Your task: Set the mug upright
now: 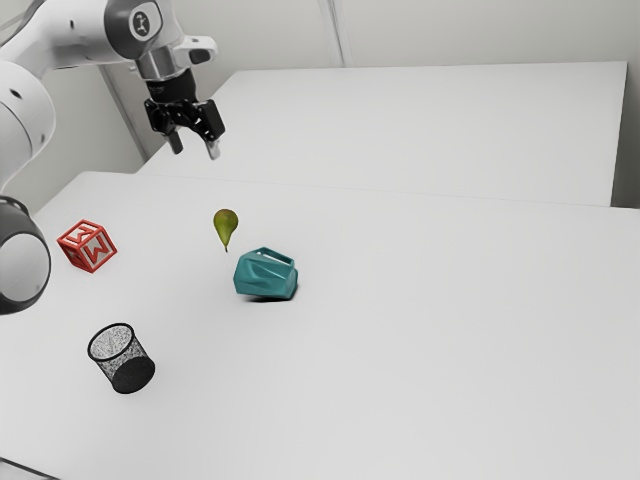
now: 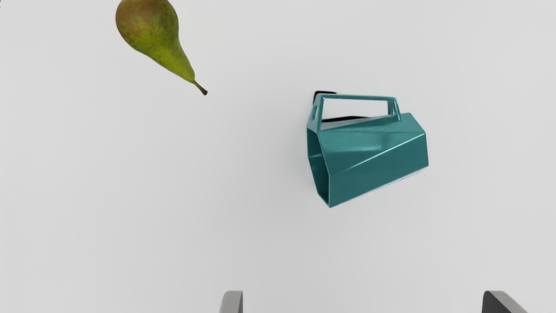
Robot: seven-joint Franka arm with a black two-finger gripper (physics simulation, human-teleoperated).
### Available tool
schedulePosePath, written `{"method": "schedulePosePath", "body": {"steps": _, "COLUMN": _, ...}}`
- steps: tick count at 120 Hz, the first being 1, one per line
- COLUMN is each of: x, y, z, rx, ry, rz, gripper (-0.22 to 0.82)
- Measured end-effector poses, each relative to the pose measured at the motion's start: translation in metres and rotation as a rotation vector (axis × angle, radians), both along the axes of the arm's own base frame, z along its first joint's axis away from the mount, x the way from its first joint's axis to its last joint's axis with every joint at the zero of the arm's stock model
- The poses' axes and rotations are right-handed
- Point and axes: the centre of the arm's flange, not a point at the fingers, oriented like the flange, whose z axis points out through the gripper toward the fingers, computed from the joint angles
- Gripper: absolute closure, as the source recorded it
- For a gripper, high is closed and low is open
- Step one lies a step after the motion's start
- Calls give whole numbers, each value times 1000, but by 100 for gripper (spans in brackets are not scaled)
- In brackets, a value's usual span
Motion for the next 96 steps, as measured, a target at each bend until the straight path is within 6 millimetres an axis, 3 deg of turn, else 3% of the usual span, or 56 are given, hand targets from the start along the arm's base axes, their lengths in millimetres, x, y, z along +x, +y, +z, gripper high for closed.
{"method": "schedulePosePath", "body": {"steps": 22, "x": -2, "y": 4, "z": 3, "rx": -8, "ry": -5, "rz": -6, "gripper": 0}}
{"method": "schedulePosePath", "body": {"steps": 32, "x": -3, "y": 5, "z": -8, "rx": -37, "ry": 3, "rz": 0, "gripper": 0}}
{"method": "schedulePosePath", "body": {"steps": 41, "x": -19, "y": 14, "z": -36, "rx": -48, "ry": 40, "rz": 19, "gripper": 0}}
{"method": "schedulePosePath", "body": {"steps": 63, "x": -57, "y": 88, "z": -103, "rx": -198, "ry": 85, "rz": 177, "gripper": 0}}
{"method": "schedulePosePath", "body": {"steps": 96, "x": -59, "y": 115, "z": -195, "rx": -497, "ry": 53, "rz": 274, "gripper": 0}}
